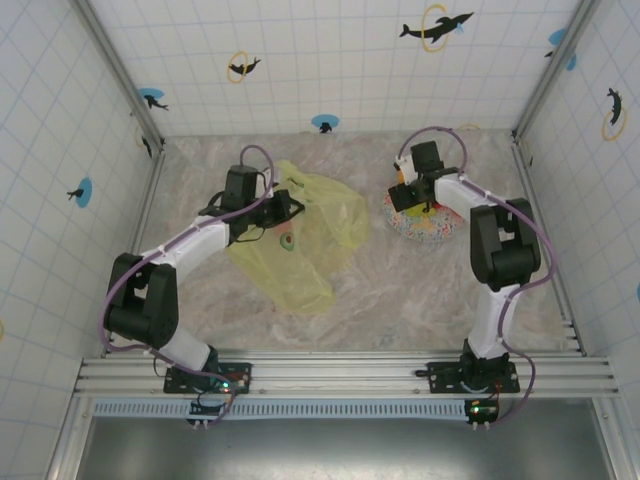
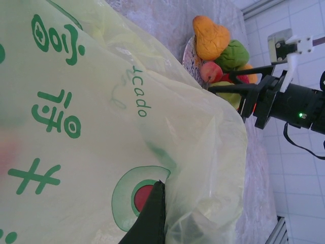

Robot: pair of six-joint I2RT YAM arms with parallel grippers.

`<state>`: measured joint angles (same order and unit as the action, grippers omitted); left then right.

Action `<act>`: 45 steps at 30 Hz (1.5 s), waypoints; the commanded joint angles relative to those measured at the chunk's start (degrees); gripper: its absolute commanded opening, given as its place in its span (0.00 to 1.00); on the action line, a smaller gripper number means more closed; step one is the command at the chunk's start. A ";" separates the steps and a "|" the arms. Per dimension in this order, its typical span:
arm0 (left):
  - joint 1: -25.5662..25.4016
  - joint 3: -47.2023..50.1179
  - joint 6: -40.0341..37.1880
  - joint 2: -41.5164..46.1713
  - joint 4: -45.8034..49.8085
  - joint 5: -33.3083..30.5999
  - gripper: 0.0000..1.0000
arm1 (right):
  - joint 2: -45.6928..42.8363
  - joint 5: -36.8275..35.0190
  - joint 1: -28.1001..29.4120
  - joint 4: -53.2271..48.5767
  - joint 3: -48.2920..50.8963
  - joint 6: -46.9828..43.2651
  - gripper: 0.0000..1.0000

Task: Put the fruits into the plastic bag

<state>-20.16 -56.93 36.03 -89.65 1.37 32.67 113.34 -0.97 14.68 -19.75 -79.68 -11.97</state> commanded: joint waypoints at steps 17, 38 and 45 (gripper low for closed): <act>1.70 0.50 2.37 1.25 -2.76 3.40 0.00 | 1.45 -11.20 4.06 -10.11 -1.45 -11.06 0.87; 1.65 0.50 2.71 1.60 -2.88 3.81 0.00 | 1.50 -13.98 4.13 -9.29 -0.39 -15.81 0.78; 1.77 0.50 2.70 1.53 -2.90 3.80 0.00 | 2.15 -15.34 4.13 -9.52 -0.47 -16.51 0.77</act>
<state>-18.96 -56.88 37.95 -89.60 -0.54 35.40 113.93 -15.20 18.74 -28.56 -80.47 -27.66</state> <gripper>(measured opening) 0.042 0.774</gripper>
